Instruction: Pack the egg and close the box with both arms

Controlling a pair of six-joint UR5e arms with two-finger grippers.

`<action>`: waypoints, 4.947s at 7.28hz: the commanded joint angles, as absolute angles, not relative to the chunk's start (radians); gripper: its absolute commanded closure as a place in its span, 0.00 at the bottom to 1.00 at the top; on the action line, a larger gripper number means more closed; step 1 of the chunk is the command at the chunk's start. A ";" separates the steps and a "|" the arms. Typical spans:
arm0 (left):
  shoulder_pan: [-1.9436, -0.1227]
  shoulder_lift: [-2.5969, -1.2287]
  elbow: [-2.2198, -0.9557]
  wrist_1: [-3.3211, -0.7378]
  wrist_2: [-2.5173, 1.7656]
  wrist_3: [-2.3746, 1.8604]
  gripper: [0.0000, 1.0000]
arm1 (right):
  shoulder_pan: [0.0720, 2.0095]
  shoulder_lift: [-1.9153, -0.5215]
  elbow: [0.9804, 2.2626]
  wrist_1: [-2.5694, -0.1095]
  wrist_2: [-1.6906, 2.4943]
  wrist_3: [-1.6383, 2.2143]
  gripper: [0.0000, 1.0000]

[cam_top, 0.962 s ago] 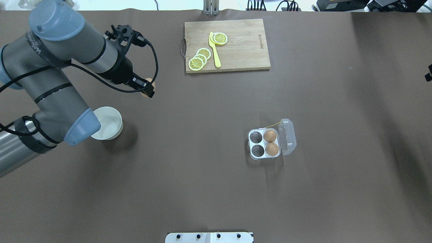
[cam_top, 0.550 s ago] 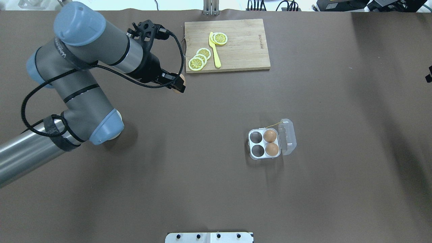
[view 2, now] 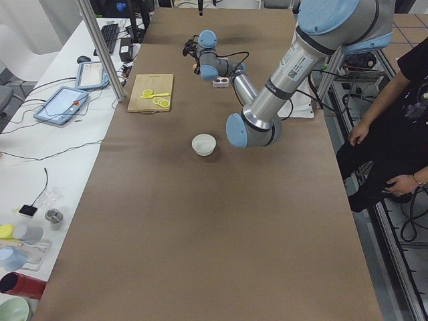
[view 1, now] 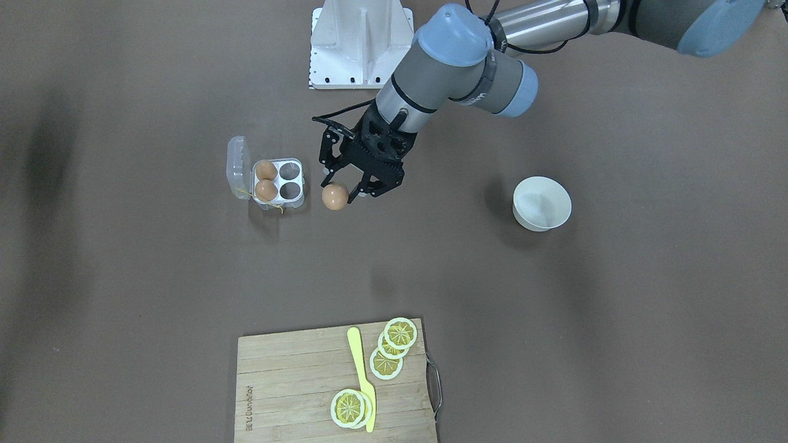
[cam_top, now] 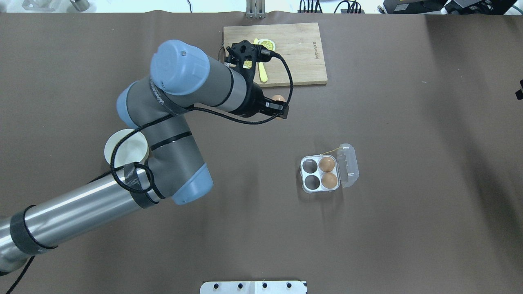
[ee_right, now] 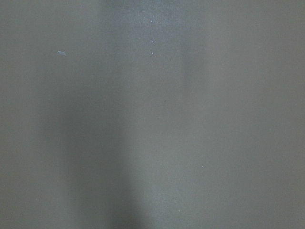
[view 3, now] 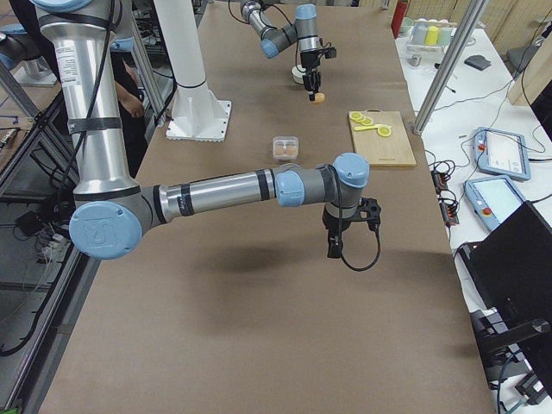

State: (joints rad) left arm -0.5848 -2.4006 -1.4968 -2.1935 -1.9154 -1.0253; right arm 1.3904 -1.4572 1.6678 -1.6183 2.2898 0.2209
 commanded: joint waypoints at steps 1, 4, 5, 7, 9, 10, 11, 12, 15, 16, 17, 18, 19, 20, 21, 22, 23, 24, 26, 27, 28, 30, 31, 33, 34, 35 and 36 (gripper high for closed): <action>-0.482 -2.418 -1.457 -2.290 -1.730 -1.091 0.52 | 1.397 -1.457 1.671 -1.618 2.290 0.221 0.00; -0.402 -2.421 -1.433 -2.295 -1.538 -1.091 0.52 | 1.397 -1.459 1.664 -1.620 2.328 0.221 0.00; -0.396 -2.421 -1.427 -2.309 -1.529 -1.092 0.52 | 1.402 -1.459 1.667 -1.618 2.333 0.221 0.00; -0.371 -2.422 -1.411 -2.312 -1.444 -1.115 0.52 | 1.407 -1.463 1.667 -1.618 2.333 0.221 0.00; -0.371 -2.425 -1.384 -2.313 -1.390 -1.114 0.52 | 1.410 -1.462 1.672 -1.618 2.333 0.221 0.00; -0.370 -2.434 -1.370 -2.313 -1.388 -1.112 0.52 | 1.411 -1.462 1.672 -1.618 2.333 0.221 0.00; -0.362 -2.441 -1.356 -2.313 -1.387 -1.112 0.52 | 1.413 -1.462 1.674 -1.618 2.333 0.221 0.00; -0.348 -2.445 -1.345 -2.313 -1.387 -1.111 0.52 | 1.413 -1.462 1.674 -1.618 2.333 0.221 0.00; -0.304 -2.464 -1.308 -2.313 -1.358 -1.108 0.52 | 1.416 -1.462 1.674 -1.618 2.333 0.221 0.00; -0.299 -2.464 -1.308 -2.313 -1.358 -1.108 0.52 | 1.416 -1.462 1.674 -1.618 2.333 0.221 0.00; -0.293 -2.464 -1.308 -2.315 -1.358 -1.108 0.52 | 1.416 -1.462 1.674 -1.618 2.333 0.221 0.00; -0.287 -2.464 -1.310 -2.315 -1.358 -1.108 0.52 | 1.416 -1.462 1.674 -1.618 2.333 0.221 0.00; -0.284 -2.464 -1.310 -2.315 -1.358 -1.108 0.51 | 1.416 -1.462 1.674 -1.618 2.333 0.221 0.00; -0.279 -2.464 -1.310 -2.315 -1.358 -1.108 0.51 | 1.417 -1.462 1.674 -1.618 2.333 0.221 0.00; -0.278 -2.465 -1.312 -2.318 -1.358 -1.108 0.43 | 1.419 -1.462 1.674 -1.618 2.333 0.221 0.00; -0.278 -2.462 -1.310 -2.344 -1.358 -1.108 0.02 | 1.419 -1.462 1.672 -1.618 2.333 0.221 0.00; -0.278 -2.462 -1.313 -2.345 -1.358 -1.109 0.01 | 1.422 -1.463 1.672 -1.618 2.333 0.221 0.00; -0.278 -2.462 -1.315 -2.345 -1.358 -1.109 0.02 | 1.422 -1.462 1.671 -1.618 2.333 0.221 0.00; -0.282 -2.459 -1.322 -2.345 -1.364 -1.077 0.03 | 1.424 -1.462 1.675 -1.618 2.333 0.221 0.00; -0.300 -2.451 -1.372 -2.344 -1.368 -0.977 0.03 | 1.427 -1.462 1.675 -1.618 2.333 0.221 0.00; -0.336 -2.425 -1.405 -2.342 -1.400 -0.962 0.03 | 1.427 -1.462 1.674 -1.618 2.333 0.221 0.00; -0.518 -2.346 -1.475 -2.335 -1.666 -0.960 0.03 | 1.427 -1.465 1.675 -1.618 2.335 0.221 0.00; -0.605 -2.318 -1.498 -2.332 -1.760 -0.959 0.03 | 1.427 -1.466 1.680 -1.618 2.333 0.221 0.00; -0.865 -2.243 -1.506 -2.321 -2.098 -0.872 0.04 | 1.430 -1.451 1.701 -1.618 2.333 0.222 0.00; -1.016 -2.190 -1.503 -2.284 -2.296 -0.847 0.04 | 1.428 -1.434 1.715 -1.615 2.336 0.222 0.00; -1.178 -2.118 -1.499 -2.267 -2.454 -0.753 0.04 | 1.414 -1.418 1.767 -1.606 2.354 0.222 0.00; -1.290 -2.058 -1.497 -2.220 -2.520 -0.632 0.04 | 1.404 -1.410 1.839 -1.608 2.356 0.222 0.00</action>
State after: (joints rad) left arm -1.1290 -2.1342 -1.4999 -2.2657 -2.3873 -0.7587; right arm 1.4164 -1.4235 1.7642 -1.6095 2.3485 0.2224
